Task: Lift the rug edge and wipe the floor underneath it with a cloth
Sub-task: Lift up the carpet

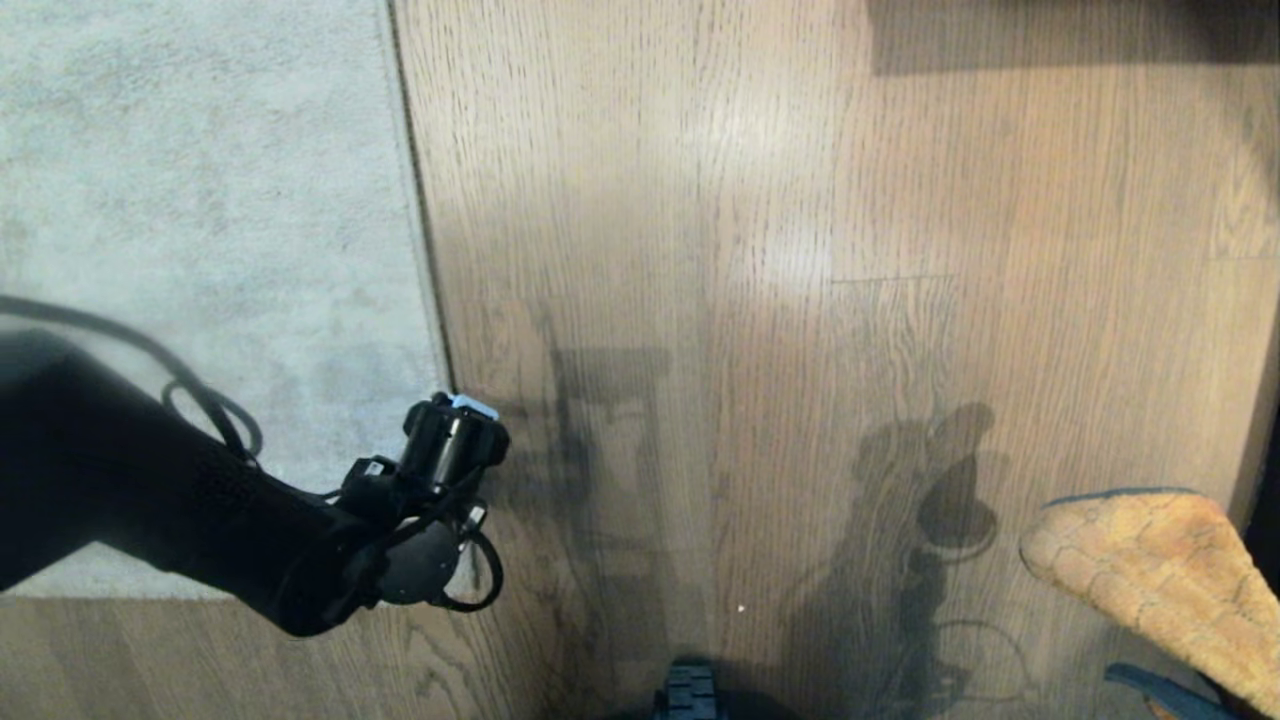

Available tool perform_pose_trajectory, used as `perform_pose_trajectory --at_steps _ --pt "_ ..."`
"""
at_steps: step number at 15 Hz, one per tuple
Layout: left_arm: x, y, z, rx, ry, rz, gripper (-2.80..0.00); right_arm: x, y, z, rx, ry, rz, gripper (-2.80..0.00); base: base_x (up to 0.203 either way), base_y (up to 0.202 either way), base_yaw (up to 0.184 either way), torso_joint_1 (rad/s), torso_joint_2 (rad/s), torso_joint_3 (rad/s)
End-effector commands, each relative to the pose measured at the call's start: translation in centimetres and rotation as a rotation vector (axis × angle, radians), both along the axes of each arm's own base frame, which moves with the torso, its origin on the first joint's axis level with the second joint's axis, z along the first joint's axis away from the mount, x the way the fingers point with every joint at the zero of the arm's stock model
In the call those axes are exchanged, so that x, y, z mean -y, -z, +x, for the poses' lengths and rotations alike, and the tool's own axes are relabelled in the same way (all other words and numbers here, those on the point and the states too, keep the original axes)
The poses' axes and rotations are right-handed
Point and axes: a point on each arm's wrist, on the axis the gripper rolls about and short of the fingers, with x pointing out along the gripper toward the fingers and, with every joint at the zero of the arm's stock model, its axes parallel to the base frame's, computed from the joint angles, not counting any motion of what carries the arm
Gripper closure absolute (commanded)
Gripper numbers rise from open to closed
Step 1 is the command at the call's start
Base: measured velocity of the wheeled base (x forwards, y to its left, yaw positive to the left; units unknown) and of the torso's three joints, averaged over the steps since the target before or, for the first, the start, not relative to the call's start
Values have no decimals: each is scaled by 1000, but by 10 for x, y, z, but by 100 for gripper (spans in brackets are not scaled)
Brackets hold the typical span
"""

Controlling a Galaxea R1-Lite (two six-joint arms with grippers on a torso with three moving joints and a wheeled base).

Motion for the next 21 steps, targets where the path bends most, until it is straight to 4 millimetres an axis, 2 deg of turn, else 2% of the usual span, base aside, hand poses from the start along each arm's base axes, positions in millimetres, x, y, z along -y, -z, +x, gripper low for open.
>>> perform_pose_trajectory --at_steps 1,9,14,21 --pt "2 8 4 -11 -5 12 -280 0 0 0 -1 -1 -1 0 0 0 0 0 0 0" --pt "1 5 17 15 -12 42 -280 0 0 0 0 -1 -1 0 0 0 0 0 0 0" --pt "-12 -4 30 62 1 123 -280 0 0 0 -2 -1 -1 0 0 0 0 0 0 0" --pt "-23 -13 37 86 -10 161 -280 0 0 0 -2 -1 -1 0 0 0 0 0 0 0"
